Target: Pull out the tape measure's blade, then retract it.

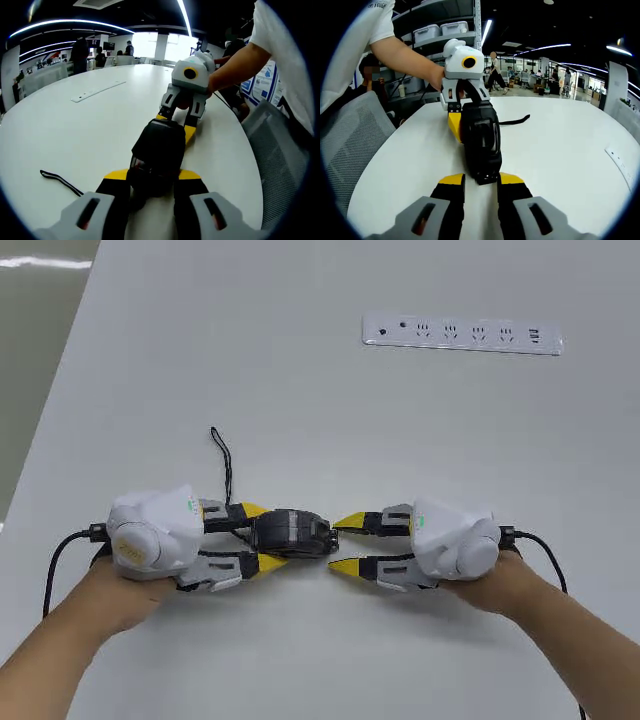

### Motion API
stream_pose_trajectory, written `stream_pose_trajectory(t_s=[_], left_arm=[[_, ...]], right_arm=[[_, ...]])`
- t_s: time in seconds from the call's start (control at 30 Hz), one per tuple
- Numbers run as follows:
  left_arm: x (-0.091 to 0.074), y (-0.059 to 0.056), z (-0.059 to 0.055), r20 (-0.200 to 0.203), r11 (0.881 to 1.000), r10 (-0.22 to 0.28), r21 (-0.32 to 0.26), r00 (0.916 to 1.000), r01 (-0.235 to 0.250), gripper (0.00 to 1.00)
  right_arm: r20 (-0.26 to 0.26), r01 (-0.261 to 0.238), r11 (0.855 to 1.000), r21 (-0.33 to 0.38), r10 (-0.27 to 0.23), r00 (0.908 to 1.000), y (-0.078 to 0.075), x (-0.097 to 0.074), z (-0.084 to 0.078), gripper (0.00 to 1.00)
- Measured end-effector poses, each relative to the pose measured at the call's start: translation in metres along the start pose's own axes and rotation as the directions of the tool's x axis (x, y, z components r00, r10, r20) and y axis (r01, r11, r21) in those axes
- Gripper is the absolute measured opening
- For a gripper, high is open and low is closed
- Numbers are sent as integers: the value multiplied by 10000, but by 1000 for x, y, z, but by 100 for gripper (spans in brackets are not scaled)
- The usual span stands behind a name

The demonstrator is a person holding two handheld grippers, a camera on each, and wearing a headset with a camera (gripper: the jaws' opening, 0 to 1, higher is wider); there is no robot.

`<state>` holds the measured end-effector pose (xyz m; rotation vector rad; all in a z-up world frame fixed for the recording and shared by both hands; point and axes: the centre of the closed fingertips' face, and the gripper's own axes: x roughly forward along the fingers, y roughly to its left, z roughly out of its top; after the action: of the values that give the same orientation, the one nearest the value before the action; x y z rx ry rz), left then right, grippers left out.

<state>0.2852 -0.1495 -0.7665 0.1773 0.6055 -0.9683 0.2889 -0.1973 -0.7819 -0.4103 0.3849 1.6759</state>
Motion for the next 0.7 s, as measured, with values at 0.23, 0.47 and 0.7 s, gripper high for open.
stream_pose_trajectory(t_s=[0.23,0.47,0.7], left_arm=[[0,0,-1,25,10000,-89,41,10000,89,30],[0,0,-3,-153,9996,-98,277,9998,103,29],[-1,0,-2,-206,9989,-186,420,9996,194,29]], right_arm=[[-82,171,9979,-619,-176,9998,-4,1,-1,19],[-115,45,9970,-773,-54,9999,-5,3,-5,18],[-20,-95,9952,-969,94,10000,-4,3,-5,14]])
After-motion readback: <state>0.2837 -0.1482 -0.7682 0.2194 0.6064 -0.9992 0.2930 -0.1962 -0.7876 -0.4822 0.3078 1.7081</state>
